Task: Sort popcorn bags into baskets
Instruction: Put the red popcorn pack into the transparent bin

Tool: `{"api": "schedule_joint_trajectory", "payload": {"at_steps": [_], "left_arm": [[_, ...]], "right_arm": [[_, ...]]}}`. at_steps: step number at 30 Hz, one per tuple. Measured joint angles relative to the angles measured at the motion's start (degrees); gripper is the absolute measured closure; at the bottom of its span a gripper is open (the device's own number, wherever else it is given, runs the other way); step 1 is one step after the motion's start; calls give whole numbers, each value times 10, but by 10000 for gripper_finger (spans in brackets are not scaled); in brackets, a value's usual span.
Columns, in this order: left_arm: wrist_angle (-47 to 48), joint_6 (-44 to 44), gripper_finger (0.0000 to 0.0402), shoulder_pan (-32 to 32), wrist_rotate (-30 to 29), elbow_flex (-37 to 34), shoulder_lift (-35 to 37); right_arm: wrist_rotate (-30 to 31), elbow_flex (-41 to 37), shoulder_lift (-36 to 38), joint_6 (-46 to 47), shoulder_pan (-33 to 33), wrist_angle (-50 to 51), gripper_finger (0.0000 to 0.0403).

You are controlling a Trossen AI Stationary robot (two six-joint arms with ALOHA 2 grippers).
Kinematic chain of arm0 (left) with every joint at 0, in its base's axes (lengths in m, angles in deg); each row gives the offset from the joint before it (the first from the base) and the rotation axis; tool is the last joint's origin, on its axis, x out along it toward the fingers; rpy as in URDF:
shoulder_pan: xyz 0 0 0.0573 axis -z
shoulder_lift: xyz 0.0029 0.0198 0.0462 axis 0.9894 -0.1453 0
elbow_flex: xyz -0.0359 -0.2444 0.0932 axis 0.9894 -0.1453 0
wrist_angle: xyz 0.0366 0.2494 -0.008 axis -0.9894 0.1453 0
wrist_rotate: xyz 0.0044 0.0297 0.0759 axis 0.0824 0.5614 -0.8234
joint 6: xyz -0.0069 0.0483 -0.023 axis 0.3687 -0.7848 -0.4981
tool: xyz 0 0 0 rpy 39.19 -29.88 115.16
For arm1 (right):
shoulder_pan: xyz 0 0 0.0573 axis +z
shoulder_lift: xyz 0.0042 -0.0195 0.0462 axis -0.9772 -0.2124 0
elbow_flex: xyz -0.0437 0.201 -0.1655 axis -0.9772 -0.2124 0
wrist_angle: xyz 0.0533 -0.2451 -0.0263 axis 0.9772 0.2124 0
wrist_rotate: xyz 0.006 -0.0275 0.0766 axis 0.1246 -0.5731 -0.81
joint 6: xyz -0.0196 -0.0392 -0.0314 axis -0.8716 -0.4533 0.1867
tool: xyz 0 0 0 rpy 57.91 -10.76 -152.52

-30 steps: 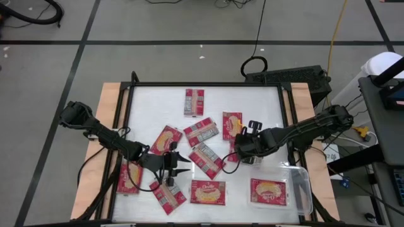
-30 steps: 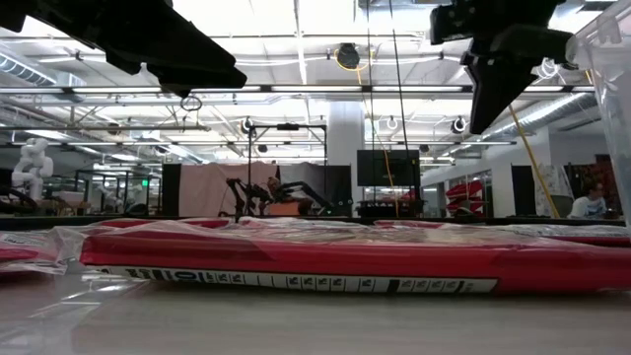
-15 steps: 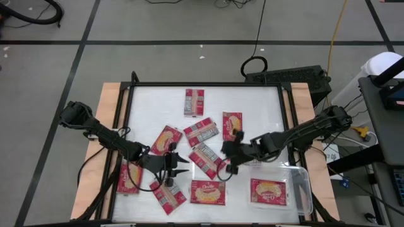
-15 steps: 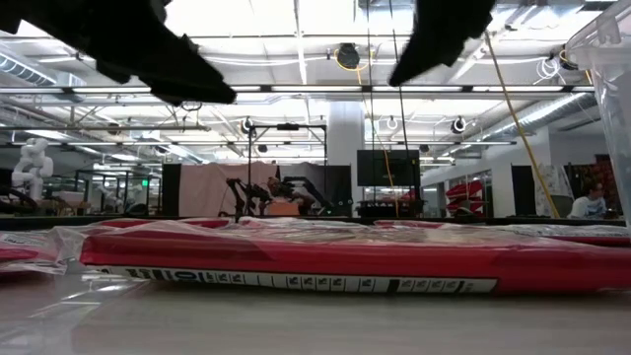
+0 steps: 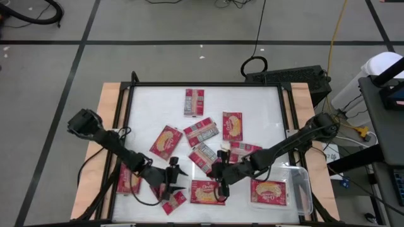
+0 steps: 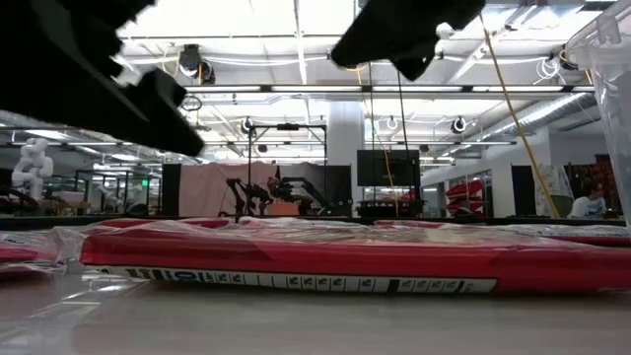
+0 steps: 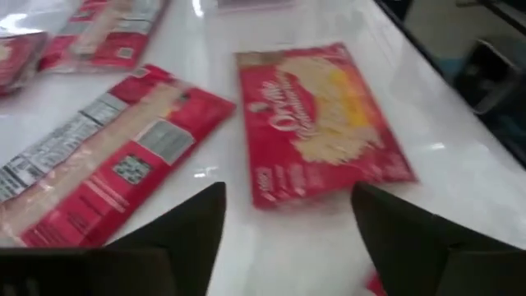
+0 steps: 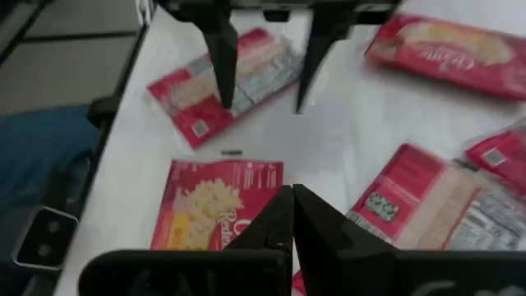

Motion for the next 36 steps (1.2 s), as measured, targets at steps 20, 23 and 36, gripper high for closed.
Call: {"api": "schedule_joint_trajectory", "payload": {"at_steps": [20, 23, 36], "left_arm": [[-95, -3, 185, -71, 136, 1, -121], [-102, -20, 206, -73, 131, 1, -129], [-99, -141, 393, -112, 122, 1, -105]], "right_arm": [[31, 0, -19, -25, -1, -80, 403], [31, 0, -19, -26, -1, -79, 403], [33, 0, -19, -41, -1, -76, 403]]}}
